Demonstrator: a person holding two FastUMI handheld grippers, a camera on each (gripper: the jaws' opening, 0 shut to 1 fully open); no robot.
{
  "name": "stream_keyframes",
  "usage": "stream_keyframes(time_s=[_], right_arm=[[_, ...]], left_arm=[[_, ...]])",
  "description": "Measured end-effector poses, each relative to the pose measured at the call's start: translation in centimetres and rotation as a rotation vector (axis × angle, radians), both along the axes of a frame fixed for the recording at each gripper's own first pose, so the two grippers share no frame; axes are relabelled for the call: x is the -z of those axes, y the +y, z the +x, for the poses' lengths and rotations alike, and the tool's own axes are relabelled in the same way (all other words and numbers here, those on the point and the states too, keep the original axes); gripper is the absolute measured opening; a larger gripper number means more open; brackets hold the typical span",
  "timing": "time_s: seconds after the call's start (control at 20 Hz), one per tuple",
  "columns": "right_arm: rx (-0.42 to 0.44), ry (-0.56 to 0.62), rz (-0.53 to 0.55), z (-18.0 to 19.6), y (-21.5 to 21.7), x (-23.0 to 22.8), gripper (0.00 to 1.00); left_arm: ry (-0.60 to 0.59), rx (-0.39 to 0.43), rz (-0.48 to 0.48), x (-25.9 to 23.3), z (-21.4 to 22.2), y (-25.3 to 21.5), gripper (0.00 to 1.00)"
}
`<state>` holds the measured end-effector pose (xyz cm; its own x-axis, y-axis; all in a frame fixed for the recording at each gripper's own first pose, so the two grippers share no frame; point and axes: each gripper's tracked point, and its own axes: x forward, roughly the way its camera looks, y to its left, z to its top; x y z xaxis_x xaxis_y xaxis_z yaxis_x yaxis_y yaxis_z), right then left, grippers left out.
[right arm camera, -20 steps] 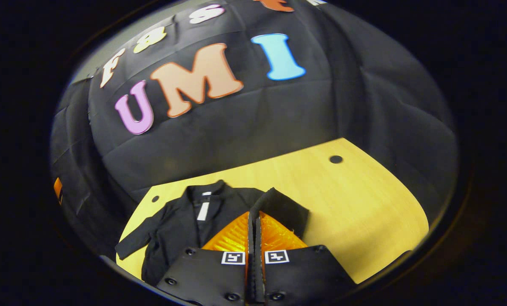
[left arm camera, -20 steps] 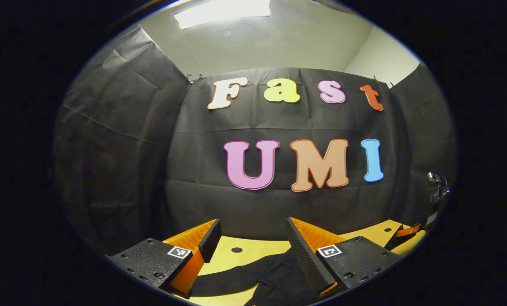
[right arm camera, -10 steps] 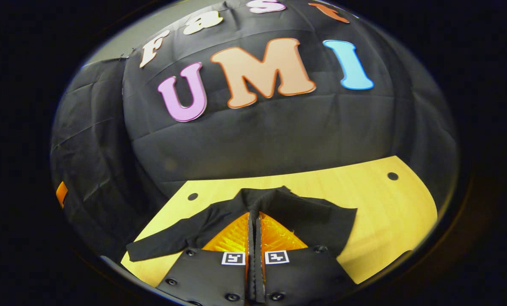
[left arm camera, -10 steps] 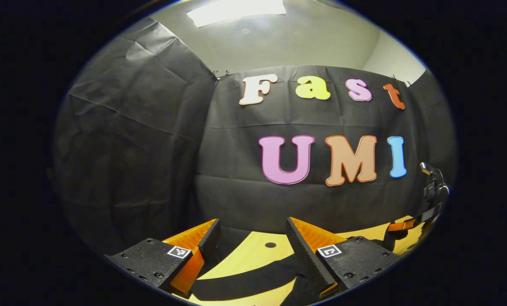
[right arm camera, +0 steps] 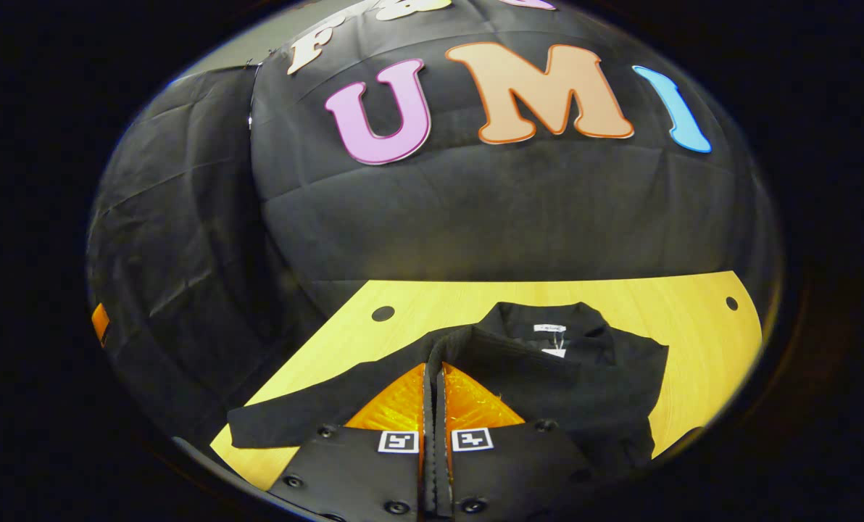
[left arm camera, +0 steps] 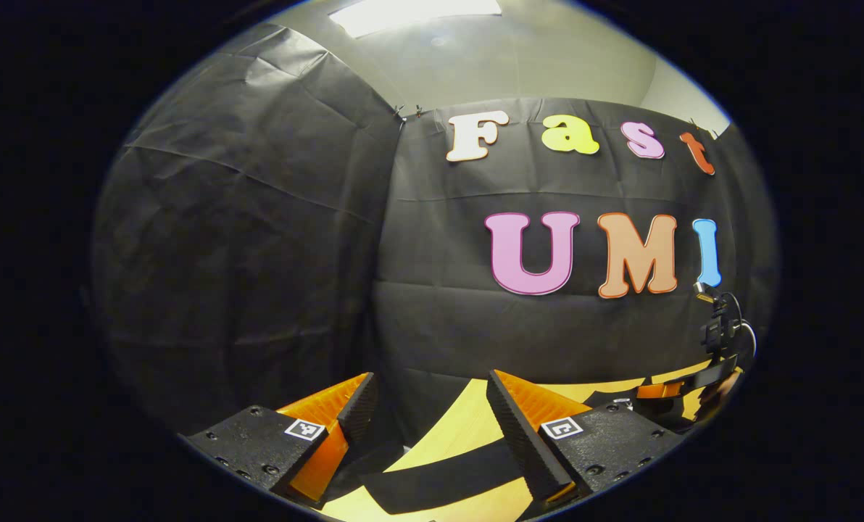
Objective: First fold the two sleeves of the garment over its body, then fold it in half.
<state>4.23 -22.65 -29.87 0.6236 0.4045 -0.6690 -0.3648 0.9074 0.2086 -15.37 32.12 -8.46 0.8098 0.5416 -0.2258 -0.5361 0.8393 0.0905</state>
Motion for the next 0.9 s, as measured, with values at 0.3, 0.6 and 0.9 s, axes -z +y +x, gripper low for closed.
stream_keyframes(time_s=[0.3,0.6,0.9], right_arm=[[-0.039,-0.174,-0.020,1.0,-1.0,-4.4,0.99],[0.024,-0.378,-0.024,-0.1,-6.5,-11.6,0.98],[0.183,-0.365,-0.067,-0.8,-14.7,-12.4,0.98]], left_arm=[[0.115,-0.049,-0.102,7.1,-2.1,2.6,0.93],[0.275,-0.070,-0.250,16.3,-3.7,4.5,0.93],[0.516,-0.126,-0.450,27.3,-7.3,4.0,0.93]])
